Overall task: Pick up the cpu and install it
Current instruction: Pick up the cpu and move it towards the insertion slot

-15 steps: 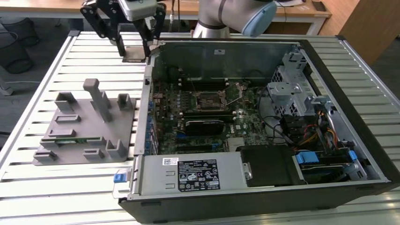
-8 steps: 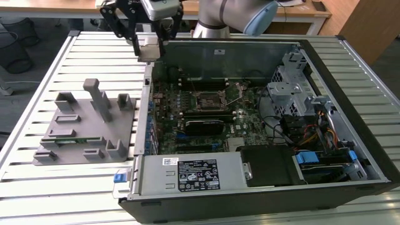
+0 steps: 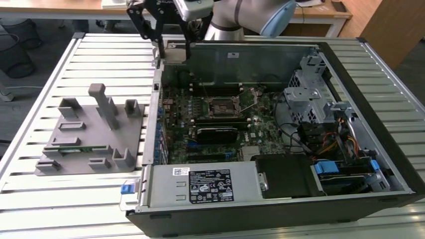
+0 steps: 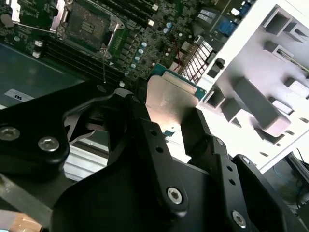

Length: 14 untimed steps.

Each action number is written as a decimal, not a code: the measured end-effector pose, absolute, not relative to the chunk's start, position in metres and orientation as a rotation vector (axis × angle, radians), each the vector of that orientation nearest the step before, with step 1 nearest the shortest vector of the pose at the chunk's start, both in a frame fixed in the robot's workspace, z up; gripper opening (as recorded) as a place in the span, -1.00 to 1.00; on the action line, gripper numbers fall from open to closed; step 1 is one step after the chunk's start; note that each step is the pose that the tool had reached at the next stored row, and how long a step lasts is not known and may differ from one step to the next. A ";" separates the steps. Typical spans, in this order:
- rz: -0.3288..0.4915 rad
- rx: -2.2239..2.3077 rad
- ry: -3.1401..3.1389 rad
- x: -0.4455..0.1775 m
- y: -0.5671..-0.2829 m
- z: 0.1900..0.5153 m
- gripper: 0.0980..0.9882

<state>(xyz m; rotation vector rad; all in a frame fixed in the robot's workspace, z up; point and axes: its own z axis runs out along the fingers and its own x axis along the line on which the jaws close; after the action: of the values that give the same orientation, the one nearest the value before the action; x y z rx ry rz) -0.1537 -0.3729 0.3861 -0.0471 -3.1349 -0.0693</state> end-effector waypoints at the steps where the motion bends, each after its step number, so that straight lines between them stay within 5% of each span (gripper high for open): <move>1: -0.069 -0.047 -3.135 -0.151 -0.371 0.386 -0.04; 14: -0.069 -0.047 -3.135 -0.107 -0.354 0.383 -0.04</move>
<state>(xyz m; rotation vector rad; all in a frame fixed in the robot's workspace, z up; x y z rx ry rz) -0.1070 -0.3544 0.3835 -0.0472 -3.1349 -0.0693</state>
